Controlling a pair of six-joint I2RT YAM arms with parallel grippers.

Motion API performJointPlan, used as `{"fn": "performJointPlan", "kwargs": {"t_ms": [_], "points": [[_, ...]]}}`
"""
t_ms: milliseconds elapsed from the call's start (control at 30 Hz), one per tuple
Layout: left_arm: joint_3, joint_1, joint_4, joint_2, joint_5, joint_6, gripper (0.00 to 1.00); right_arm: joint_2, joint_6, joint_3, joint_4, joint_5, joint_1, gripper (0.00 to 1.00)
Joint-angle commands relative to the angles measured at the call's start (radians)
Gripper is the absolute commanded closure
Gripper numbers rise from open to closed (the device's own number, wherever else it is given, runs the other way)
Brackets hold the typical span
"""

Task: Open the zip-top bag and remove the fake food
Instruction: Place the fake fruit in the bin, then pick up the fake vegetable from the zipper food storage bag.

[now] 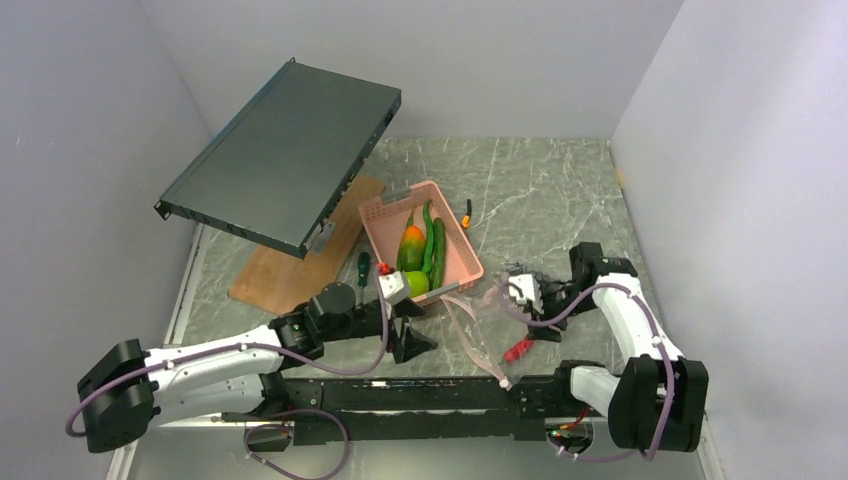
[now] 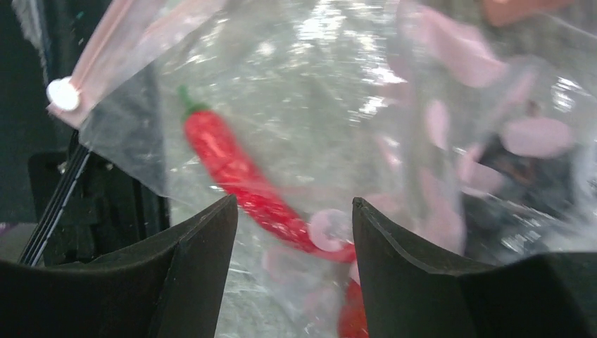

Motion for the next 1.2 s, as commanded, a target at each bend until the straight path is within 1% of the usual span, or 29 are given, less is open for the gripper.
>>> {"fn": "performJointPlan", "kwargs": {"t_ms": [0, 67, 133, 200, 333, 433, 567, 633, 767, 867, 900, 1067, 1167], "points": [[-0.017, -0.117, 0.195, 0.06, -0.136, 0.023, 0.13, -0.049, -0.247, -0.086, -0.031, 0.008, 0.043, 0.38], [-0.016, -0.162, 0.221, 0.105, -0.197, 0.048, 0.14, -0.071, -0.223, -0.119, 0.037, 0.031, 0.071, 0.38], [-0.013, -0.198, 0.241, 0.149, -0.237, 0.07, 0.16, -0.083, -0.206, -0.14, 0.075, 0.053, 0.115, 0.39], [-0.009, -0.228, 0.252, 0.186, -0.283, 0.09, 0.16, -0.084, -0.175, -0.156, 0.104, 0.076, 0.167, 0.41], [-0.014, -0.265, 0.287, 0.243, -0.338, 0.122, 0.17, -0.059, -0.127, -0.19, 0.181, 0.163, 0.261, 0.45], [-0.024, -0.286, 0.33, 0.281, -0.379, 0.142, 0.17, -0.03, -0.102, -0.21, 0.226, 0.203, 0.297, 0.5], [-0.047, -0.332, 0.402, 0.335, -0.466, 0.202, 0.19, -0.03, -0.091, -0.22, 0.258, 0.189, 0.309, 0.58], [-0.073, -0.357, 0.503, 0.368, -0.49, 0.265, 0.22, -0.04, -0.088, -0.224, 0.266, 0.175, 0.311, 0.62], [-0.104, -0.397, 0.702, 0.452, -0.512, 0.403, 0.23, -0.07, -0.079, -0.223, 0.269, 0.135, 0.312, 0.72], [-0.083, -0.413, 0.768, 0.519, -0.53, 0.474, 0.23, -0.093, -0.063, -0.223, 0.282, 0.109, 0.311, 0.79], [-0.074, -0.415, 0.785, 0.544, -0.539, 0.492, 0.25, -0.1, -0.056, -0.222, 0.284, 0.101, 0.311, 0.81], [-0.052, -0.417, 0.895, 0.625, -0.549, 0.567, 0.34, -0.126, -0.048, -0.222, 0.278, 0.06, 0.307, 0.85], [-0.025, -0.417, 0.89, 0.651, -0.538, 0.587, 0.35, -0.129, -0.05, -0.212, 0.266, 0.031, 0.305, 0.87]]}}
